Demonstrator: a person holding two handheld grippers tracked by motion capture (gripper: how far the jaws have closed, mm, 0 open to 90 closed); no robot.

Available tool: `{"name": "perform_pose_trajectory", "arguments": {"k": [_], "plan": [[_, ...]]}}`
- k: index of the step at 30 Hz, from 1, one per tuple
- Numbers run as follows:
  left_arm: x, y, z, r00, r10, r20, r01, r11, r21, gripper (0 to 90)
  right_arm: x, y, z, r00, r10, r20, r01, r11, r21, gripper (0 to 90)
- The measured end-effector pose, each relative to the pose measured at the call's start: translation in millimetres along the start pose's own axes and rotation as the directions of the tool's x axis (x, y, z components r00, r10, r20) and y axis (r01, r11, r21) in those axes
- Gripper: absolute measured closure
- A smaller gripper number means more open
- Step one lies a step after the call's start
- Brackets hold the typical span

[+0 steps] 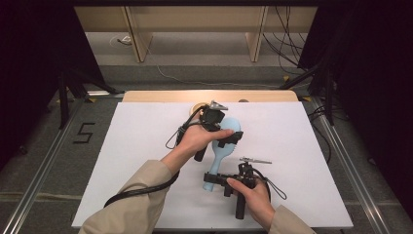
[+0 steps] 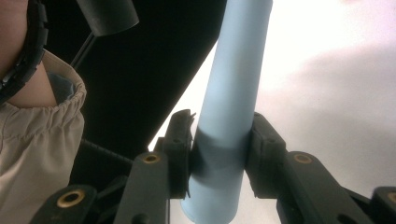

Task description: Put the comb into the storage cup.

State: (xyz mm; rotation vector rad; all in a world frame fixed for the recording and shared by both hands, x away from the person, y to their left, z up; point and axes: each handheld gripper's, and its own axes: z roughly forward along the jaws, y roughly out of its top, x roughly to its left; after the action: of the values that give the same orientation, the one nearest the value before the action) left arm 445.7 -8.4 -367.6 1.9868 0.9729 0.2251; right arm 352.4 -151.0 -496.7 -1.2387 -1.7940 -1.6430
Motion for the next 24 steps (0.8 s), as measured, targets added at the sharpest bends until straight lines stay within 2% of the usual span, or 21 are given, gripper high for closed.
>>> {"name": "perform_pose_trajectory", "arguments": {"k": [24], "plan": [[-2.5,4.6,7.3,0.9992,-0.024,-0.032,0.025,0.9994,0.024,6.5,0.3,0.3,-0.4,1.0,-0.005,0.002,0.005,1.0,-0.001,65.8]]}}
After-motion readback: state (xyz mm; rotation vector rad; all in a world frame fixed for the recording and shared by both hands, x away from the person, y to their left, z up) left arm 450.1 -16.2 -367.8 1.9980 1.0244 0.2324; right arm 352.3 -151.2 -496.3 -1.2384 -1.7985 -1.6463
